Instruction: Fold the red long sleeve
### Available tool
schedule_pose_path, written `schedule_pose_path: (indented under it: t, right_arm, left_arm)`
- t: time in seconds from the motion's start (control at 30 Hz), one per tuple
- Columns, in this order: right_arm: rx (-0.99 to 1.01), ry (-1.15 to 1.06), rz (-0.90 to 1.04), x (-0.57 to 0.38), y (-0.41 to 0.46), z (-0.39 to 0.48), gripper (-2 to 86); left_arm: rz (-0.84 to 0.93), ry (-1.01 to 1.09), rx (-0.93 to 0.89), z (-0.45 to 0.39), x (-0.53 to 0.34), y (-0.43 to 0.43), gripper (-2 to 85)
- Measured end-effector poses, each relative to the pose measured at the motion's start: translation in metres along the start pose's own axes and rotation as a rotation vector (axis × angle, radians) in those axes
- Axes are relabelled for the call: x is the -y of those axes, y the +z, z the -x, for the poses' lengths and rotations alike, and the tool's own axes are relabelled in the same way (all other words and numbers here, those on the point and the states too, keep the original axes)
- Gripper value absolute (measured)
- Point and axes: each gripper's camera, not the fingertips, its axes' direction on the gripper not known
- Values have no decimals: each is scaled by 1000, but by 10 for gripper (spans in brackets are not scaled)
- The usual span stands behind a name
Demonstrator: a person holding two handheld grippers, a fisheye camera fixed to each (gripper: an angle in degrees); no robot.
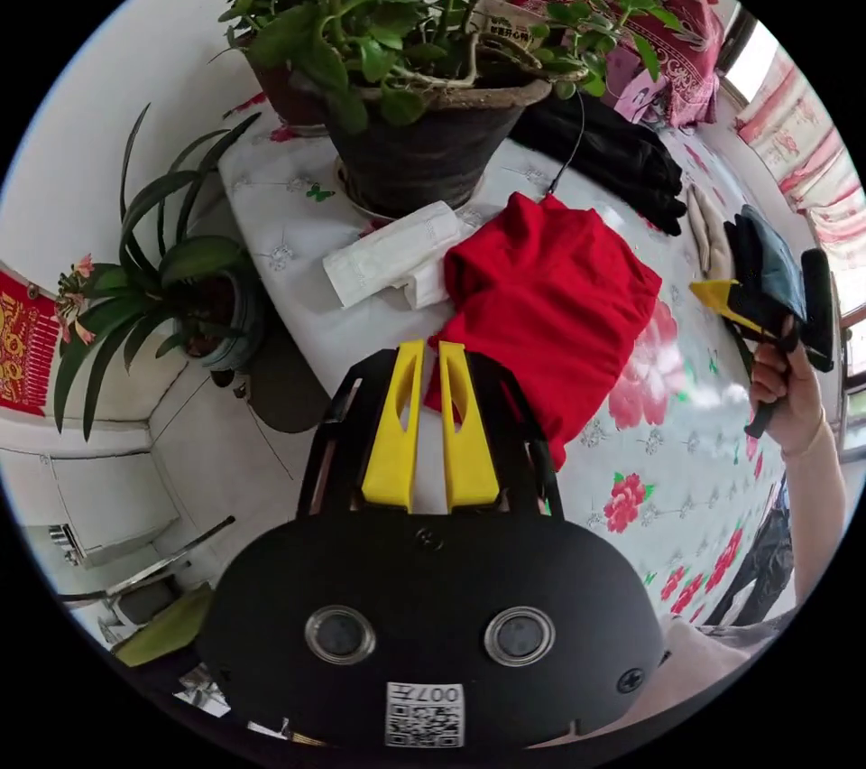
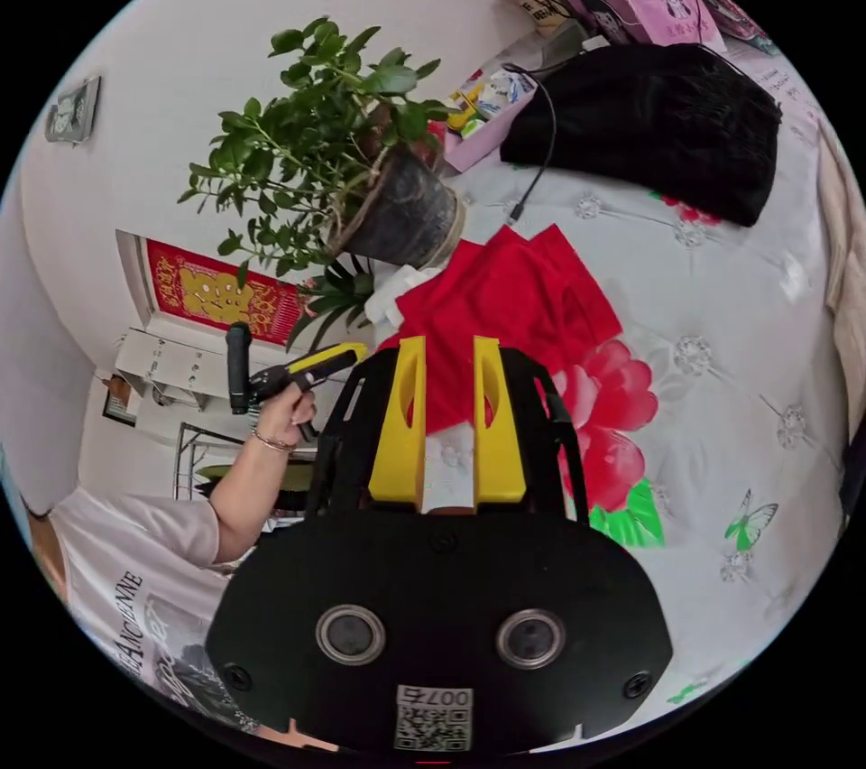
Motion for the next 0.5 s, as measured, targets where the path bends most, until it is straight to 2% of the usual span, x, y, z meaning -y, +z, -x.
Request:
schedule_pose_path:
  t: [0.17,0.3,0.4,0.5]
  right_arm:
    - [-64,-25,50,14,34,6,48]
    - [-115,-99,104,29,64,34,45]
    - [-235,-166,215,22,92,56,43]
    - [-388,-233,256,-13,94,78,40]
  left_arm:
    - [-27,134,22,-50,-10,5,55]
    - [126,192,159,-69,-18,52,46]
    - [8,244,198,-77,-34,51,33]
    - [30,304,230,-88,-24,56,24]
